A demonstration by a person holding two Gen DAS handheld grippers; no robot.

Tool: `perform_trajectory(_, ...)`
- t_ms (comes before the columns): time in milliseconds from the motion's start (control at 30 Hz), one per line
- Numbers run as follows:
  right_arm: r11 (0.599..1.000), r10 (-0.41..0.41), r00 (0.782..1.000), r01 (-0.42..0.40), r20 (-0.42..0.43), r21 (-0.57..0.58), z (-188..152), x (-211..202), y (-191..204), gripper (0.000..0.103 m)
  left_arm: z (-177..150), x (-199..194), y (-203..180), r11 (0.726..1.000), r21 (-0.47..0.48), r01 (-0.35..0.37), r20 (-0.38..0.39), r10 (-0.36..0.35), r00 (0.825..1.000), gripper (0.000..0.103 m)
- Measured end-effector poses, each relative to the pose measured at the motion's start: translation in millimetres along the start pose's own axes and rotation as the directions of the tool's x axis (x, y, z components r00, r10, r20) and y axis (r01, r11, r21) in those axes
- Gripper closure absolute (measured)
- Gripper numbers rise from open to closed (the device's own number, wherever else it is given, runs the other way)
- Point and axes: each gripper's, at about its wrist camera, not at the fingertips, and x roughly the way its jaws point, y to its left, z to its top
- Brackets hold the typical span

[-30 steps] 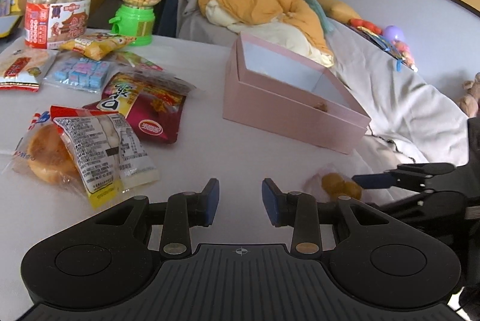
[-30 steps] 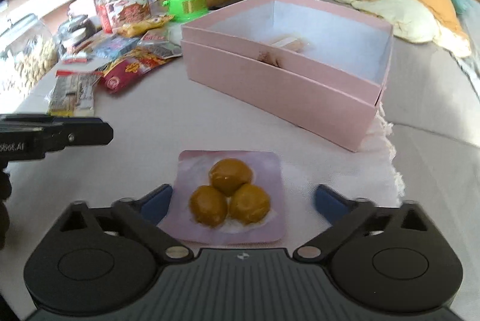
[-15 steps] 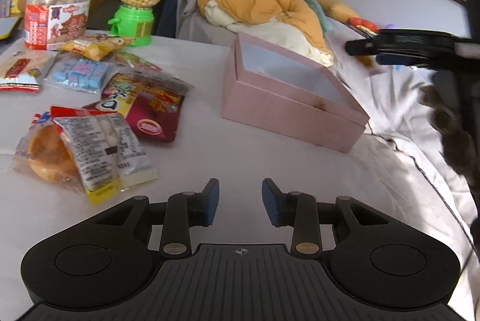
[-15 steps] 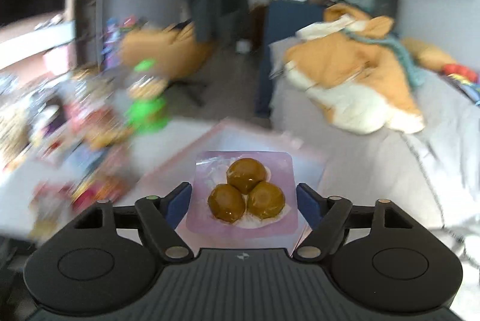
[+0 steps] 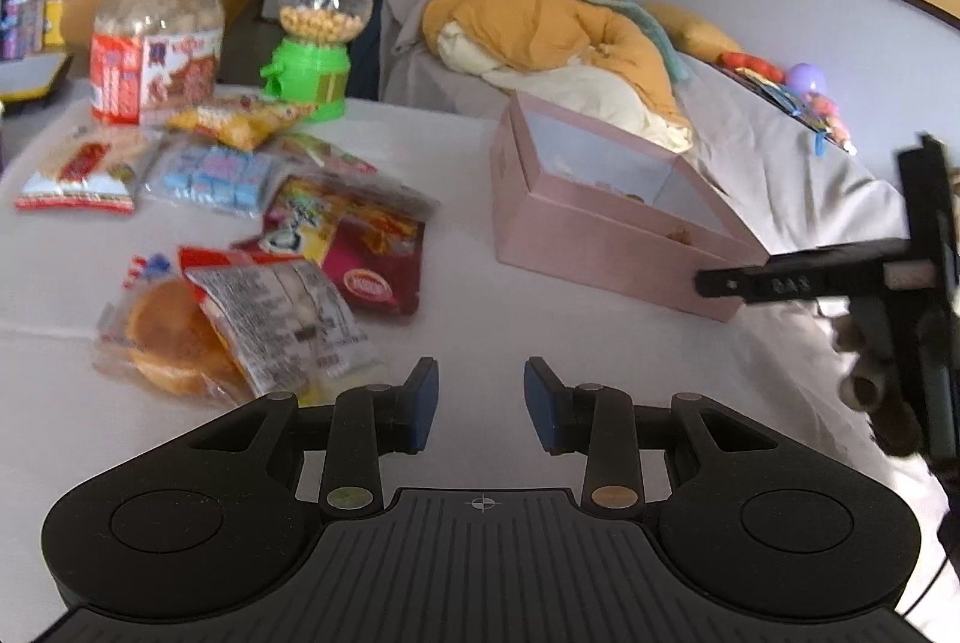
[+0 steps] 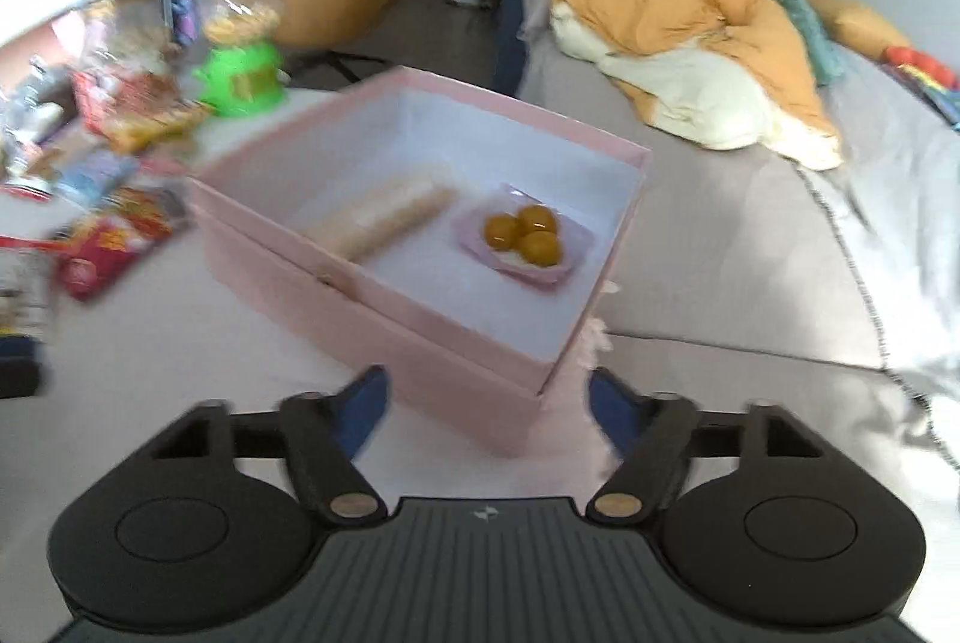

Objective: Organize snacks
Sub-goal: 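Lower the pink pastry tray into the box and open the right tool, then grasp the wrapped round cake with the left tool while the right reaches a small packet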

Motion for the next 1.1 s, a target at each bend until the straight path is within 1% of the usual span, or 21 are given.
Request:
perform_trajectory(33, 0.999, 0.033, 0.999, -0.033, -0.01, 0.009, 4.6, 6.7, -2.4, 0.035, 1.8, -3.7, 0.4, 1.0, 0.005, -0.011, 0.01, 0.011, 1.0, 0.066)
perform_trajectory(100, 0.998, 0.048, 0.999, -0.048, -0.002, 0.034, 14.7, 17.2, -2.5, 0.035, 5.8, -10.2, 4.0, 0.999, 0.006, -0.04, 0.032, 0.039, 0.999, 0.066)
perform_trajectory(200, 1.0, 0.006, 1.0, -0.005, 0.025, -0.003, 26.7, 35.5, 7.3, 0.035, 13.3, -21.3, 18.3, 0.993, -0.03, -0.115, 0.085, 0.117, 0.989, 0.066)
perform_trajectory(267, 1.0, -0.014, 0.999, 0.014, 0.031, -0.008, 31.4, 48.2, 14.1, 0.033, 16.8, -27.0, 35.0, 0.98, -0.098, -0.172, 0.103, 0.182, 0.978, 0.066)
perform_trajectory(300, 1.0, -0.017, 1.0, 0.017, 0.024, -0.005, 32.2, 51.5, 17.2, 0.029, 18.0, -29.2, 44.8, 0.972, -0.139, -0.191, 0.103, 0.206, 0.973, 0.066)
perform_trajectory(333, 1.0, -0.013, 1.0, 0.013, 0.009, 0.005, 32.3, 54.6, 20.8, 0.022, 18.7, -30.3, 52.8, 0.964, -0.171, -0.204, 0.098, 0.223, 0.97, 0.066)
perform_trajectory(367, 1.0, -0.003, 1.0, 0.003, 0.001, 0.014, 32.9, 54.8, 24.4, 0.019, 19.6, -30.0, 61.0, 0.956, -0.199, -0.218, 0.089, 0.239, 0.967, 0.066)
perform_trajectory(400, 1.0, 0.011, 1.0, -0.011, 0.001, 0.021, 30.3, 53.1, 27.3, 0.016, 19.9, -29.1, 65.6, 0.951, -0.213, -0.223, 0.083, 0.245, 0.966, 0.066)
perform_trajectory(433, 0.999, 0.027, 1.0, -0.027, 0.001, 0.025, 28.0, 51.0, 29.6, 0.016, 19.4, -27.8, 69.0, 0.95, -0.223, -0.22, 0.079, 0.243, 0.967, 0.066)
perform_trajectory(500, 0.998, 0.061, 0.998, -0.061, -0.005, 0.03, 21.6, 45.1, 34.7, 0.015, 17.8, -23.1, 66.9, 0.957, -0.22, -0.19, 0.075, 0.21, 0.975, 0.066)
perform_trajectory(533, 0.997, 0.074, 0.997, -0.074, -0.008, 0.034, 18.6, 41.3, 36.9, 0.015, 17.3, -19.9, 61.2, 0.965, -0.201, -0.17, 0.072, 0.187, 0.98, 0.065)
perform_trajectory(600, 0.993, 0.113, 0.994, -0.112, -0.016, 0.048, 14.7, 34.3, 40.4, 0.015, 14.5, -12.1, 44.6, 0.983, -0.131, -0.125, 0.052, 0.133, 0.99, 0.065)
perform_trajectory(667, 0.984, 0.164, 0.986, -0.163, -0.019, 0.067, 12.0, 24.7, 44.6, 0.015, 9.4, -1.2, 31.2, 0.995, -0.079, -0.063, 0.004, 0.063, 0.998, 0.065)
perform_trajectory(700, 0.98, 0.189, 0.982, -0.187, -0.018, 0.074, 11.6, 19.5, 48.7, 0.015, 7.1, 3.2, 26.8, 0.997, -0.066, -0.038, -0.017, 0.037, 0.999, 0.065)
perform_trajectory(733, 0.974, 0.212, 0.977, -0.21, -0.017, 0.08, 11.8, 15.8, 52.2, 0.015, 4.5, 6.4, 23.0, 0.998, -0.052, -0.02, -0.036, 0.018, 0.999, 0.065)
perform_trajectory(767, 0.965, 0.247, 0.969, -0.244, -0.02, 0.092, 12.8, 12.5, 58.4, 0.015, 1.8, 7.4, 22.1, 0.999, -0.04, -0.019, -0.043, 0.018, 0.999, 0.065)
perform_trajectory(867, 0.928, 0.365, 0.929, -0.358, -0.058, 0.104, 13.2, 7.6, 84.6, 0.015, 1.8, -7.7, 27.8, 0.998, -0.032, -0.055, -0.016, 0.055, 0.998, 0.065)
perform_trajectory(933, 0.911, 0.408, 0.91, -0.402, -0.073, 0.09, 16.7, 5.9, 105.2, 0.015, 6.6, -24.2, 38.4, 0.995, -0.045, -0.091, 0.022, 0.092, 0.996, 0.065)
perform_trajectory(1033, 0.892, 0.45, 0.889, -0.445, -0.081, 0.076, 27.9, 7.1, 134.1, 0.015, 13.1, -51.1, 63.1, 0.979, -0.113, -0.172, 0.099, 0.183, 0.978, 0.065)
perform_trajectory(1067, 0.887, 0.46, 0.884, -0.454, -0.083, 0.077, 32.6, 8.4, 143.2, 0.015, 17.1, -55.2, 76.6, 0.966, -0.16, -0.203, 0.121, 0.224, 0.967, 0.065)
perform_trajectory(1100, 0.884, 0.467, 0.88, -0.462, -0.084, 0.076, 36.5, 9.9, 151.0, 0.015, 19.3, -57.2, 86.6, 0.953, -0.203, -0.226, 0.126, 0.255, 0.959, 0.065)
